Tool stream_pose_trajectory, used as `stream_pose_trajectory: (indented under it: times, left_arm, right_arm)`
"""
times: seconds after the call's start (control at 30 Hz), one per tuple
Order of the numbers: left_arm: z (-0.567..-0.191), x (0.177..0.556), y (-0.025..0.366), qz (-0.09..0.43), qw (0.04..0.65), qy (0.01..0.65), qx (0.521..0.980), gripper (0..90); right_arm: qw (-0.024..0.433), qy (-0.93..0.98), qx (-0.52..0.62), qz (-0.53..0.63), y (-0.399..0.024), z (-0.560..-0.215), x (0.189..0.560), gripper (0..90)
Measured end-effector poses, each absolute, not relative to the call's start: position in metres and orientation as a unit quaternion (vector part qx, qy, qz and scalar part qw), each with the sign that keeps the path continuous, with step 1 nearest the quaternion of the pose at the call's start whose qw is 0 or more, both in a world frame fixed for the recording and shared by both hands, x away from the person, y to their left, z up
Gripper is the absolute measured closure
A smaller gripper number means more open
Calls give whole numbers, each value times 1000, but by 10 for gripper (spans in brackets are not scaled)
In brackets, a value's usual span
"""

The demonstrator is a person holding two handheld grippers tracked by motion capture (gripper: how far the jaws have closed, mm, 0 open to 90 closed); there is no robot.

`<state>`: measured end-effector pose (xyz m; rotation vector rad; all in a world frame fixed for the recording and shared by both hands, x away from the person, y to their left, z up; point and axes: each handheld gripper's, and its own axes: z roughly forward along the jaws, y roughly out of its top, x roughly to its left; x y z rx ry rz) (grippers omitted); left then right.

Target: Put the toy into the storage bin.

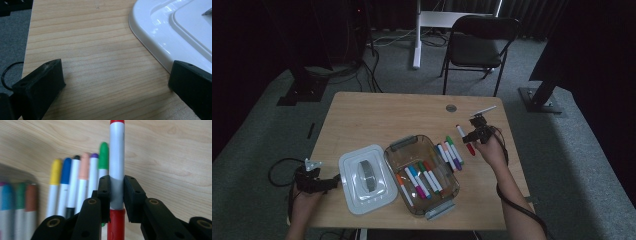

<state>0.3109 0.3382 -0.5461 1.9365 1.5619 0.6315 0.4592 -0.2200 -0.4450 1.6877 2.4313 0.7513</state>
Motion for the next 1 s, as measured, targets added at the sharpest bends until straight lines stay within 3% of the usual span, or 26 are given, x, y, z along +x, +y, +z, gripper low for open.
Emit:
stream_pose_trajectory:
  times: [0.6, 1.0]
  left_arm:
    - [-546, 311, 338, 237, 283, 584, 723, 6]
    - [-546, 311, 338, 236, 283, 584, 723, 5]
  right_arm:
    - [45, 817, 487, 305, -168, -358, 411, 764]
    - [21, 849, 415, 326, -112, -339, 378, 764]
